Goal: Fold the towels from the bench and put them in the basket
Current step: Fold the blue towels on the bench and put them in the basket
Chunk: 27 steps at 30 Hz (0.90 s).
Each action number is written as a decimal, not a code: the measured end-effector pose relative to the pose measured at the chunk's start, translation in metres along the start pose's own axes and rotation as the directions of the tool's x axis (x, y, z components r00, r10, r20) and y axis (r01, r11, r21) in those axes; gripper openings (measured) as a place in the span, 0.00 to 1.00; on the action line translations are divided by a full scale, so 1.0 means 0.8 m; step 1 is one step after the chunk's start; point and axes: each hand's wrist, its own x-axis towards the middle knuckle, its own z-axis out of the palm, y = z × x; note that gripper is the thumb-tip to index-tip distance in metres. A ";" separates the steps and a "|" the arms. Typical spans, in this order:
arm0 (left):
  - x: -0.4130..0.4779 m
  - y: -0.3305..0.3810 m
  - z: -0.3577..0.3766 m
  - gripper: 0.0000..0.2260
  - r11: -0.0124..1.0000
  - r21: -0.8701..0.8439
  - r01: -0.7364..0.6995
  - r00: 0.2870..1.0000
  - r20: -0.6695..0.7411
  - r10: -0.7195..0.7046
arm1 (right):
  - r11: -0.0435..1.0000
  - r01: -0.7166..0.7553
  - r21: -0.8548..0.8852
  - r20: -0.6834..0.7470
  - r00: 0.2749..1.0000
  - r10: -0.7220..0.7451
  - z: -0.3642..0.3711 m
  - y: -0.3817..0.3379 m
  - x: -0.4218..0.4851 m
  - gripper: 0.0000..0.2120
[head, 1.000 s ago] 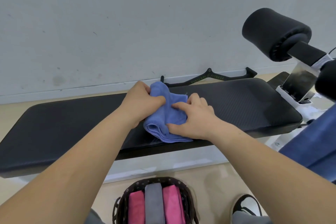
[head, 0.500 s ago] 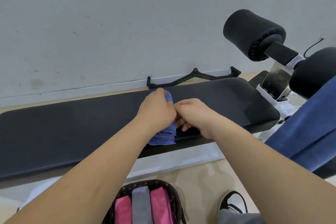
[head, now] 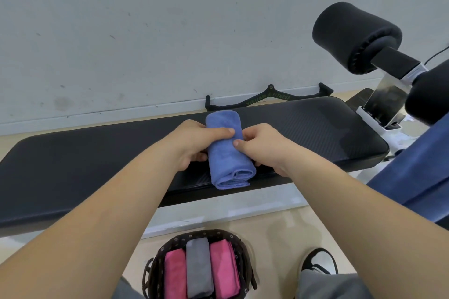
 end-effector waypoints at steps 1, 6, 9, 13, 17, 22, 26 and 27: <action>-0.002 0.002 -0.001 0.21 1.000 -0.022 0.022 1.000 0.018 -0.022 | 1.000 0.017 0.004 0.039 0.999 -0.018 0.000 0.000 -0.003 0.09; -0.028 -0.002 -0.011 0.19 0.993 -0.114 0.015 0.993 0.120 -0.002 | 0.995 0.098 0.013 0.148 0.984 -0.099 0.005 -0.002 -0.028 0.08; -0.059 -0.017 -0.024 0.15 0.973 -0.230 -0.021 0.987 0.148 0.057 | 0.987 0.100 0.125 0.200 0.972 -0.124 0.013 -0.004 -0.049 0.11; -0.105 -0.048 -0.047 0.13 0.942 -0.328 -0.071 0.980 0.152 0.127 | 0.972 0.076 0.223 0.383 0.910 -0.159 0.034 -0.005 -0.096 0.17; -0.135 -0.089 -0.064 0.13 0.927 -0.363 -0.089 0.979 0.141 0.149 | 0.984 0.015 0.176 0.496 0.862 -0.101 0.071 0.008 -0.131 0.17; -0.134 -0.154 -0.069 0.14 0.978 -0.209 -0.004 0.983 0.178 0.042 | 0.997 -0.060 0.040 0.434 0.900 0.036 0.133 0.053 -0.141 0.14; -0.116 -0.213 -0.058 0.11 0.981 -0.099 0.166 0.950 0.284 -0.132 | 0.969 -0.218 -0.120 0.487 0.837 0.249 0.181 0.101 -0.123 0.19; -0.108 -0.231 -0.053 0.12 0.973 -0.088 0.214 0.937 0.301 -0.179 | 0.947 -0.288 -0.145 0.514 0.796 0.320 0.192 0.112 -0.115 0.20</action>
